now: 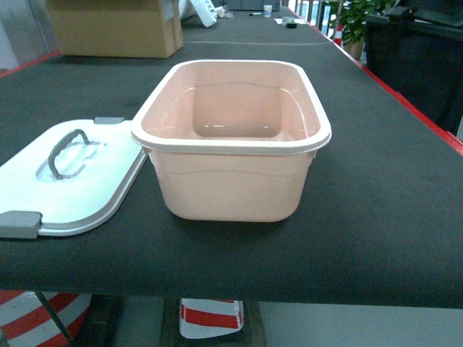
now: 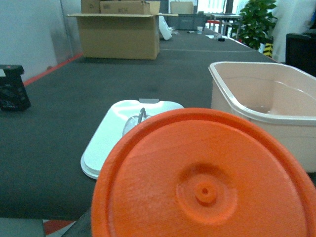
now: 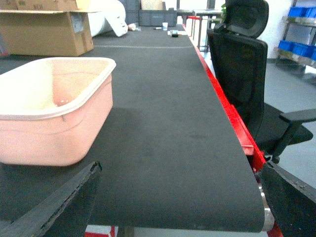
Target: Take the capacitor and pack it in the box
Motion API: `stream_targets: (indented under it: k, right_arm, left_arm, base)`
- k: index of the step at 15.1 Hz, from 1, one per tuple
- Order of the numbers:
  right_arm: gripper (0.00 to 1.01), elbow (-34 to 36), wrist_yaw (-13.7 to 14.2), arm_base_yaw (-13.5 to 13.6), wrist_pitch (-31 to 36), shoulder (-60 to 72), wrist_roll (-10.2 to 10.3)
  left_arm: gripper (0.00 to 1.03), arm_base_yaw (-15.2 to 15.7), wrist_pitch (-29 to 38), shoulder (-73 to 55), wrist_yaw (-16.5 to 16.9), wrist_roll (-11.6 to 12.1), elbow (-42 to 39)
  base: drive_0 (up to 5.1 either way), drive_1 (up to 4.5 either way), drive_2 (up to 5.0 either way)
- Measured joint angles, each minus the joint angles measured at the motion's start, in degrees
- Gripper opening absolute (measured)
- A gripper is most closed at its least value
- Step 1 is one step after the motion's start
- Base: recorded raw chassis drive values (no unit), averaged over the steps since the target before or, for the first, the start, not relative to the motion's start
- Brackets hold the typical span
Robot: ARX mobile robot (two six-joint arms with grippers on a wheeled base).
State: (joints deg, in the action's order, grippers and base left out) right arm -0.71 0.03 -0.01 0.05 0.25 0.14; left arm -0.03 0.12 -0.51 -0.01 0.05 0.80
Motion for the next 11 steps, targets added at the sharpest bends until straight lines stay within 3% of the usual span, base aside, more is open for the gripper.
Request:
stream_targets:
  k: [10, 11]
  right_arm:
    - [0.98, 0.0, 0.0, 0.0, -0.3, 0.0, 0.0]
    - [0.98, 0.0, 0.0, 0.0, -0.3, 0.0, 0.0]
  left_arm:
    - [0.43, 0.0, -0.5, 0.0, 0.0, 0.0, 0.0]
    - [0.43, -0.8, 0.1, -0.5, -1.9, 0.4, 0.0]
  base:
    - [0.0, 0.00, 0.0]
    - [0.0, 0.00, 0.0]
